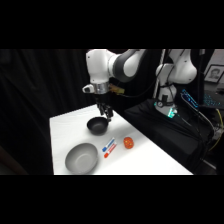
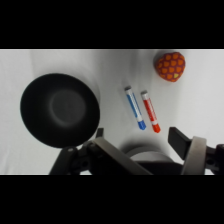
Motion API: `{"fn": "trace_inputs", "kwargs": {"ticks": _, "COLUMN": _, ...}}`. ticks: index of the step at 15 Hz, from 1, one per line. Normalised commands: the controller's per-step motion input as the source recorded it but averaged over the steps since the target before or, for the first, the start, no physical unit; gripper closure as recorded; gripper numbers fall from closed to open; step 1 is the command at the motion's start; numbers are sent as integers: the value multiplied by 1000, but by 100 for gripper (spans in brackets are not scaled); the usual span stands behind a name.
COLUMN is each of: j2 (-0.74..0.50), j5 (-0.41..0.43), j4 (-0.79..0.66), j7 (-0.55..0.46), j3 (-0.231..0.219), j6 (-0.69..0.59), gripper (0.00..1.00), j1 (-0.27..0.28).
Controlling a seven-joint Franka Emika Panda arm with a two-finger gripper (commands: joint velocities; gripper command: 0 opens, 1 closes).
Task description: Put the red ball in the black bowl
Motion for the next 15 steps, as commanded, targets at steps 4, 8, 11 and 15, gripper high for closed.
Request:
{"fn": "trace_inputs", "kwargs": {"ticks": 4, "j2": -226, "j5": -71, "j4": -310, "j7": 216, "j3": 56, "j6": 234, "gripper": 0, "j1": 68}}
{"fn": "trace_inputs", "kwargs": {"ticks": 8, "j2": -183, "j5": -60, "j4": -310, "j7": 211, "j3": 60, "j6": 285, "gripper": 0, "j1": 75}}
{"fn": "trace_inputs", "kwargs": {"ticks": 11, "j2": -136, "j5": -55, "j4": -288, "j7": 218, "j3": 66, "j6": 309, "gripper": 0, "j1": 81}}
{"fn": "trace_inputs", "kwargs": {"ticks": 15, "j2": -110, "j5": -45, "j4": -242, "j7": 218, "j3": 78, "j6": 296, "gripper": 0, "j1": 90}}
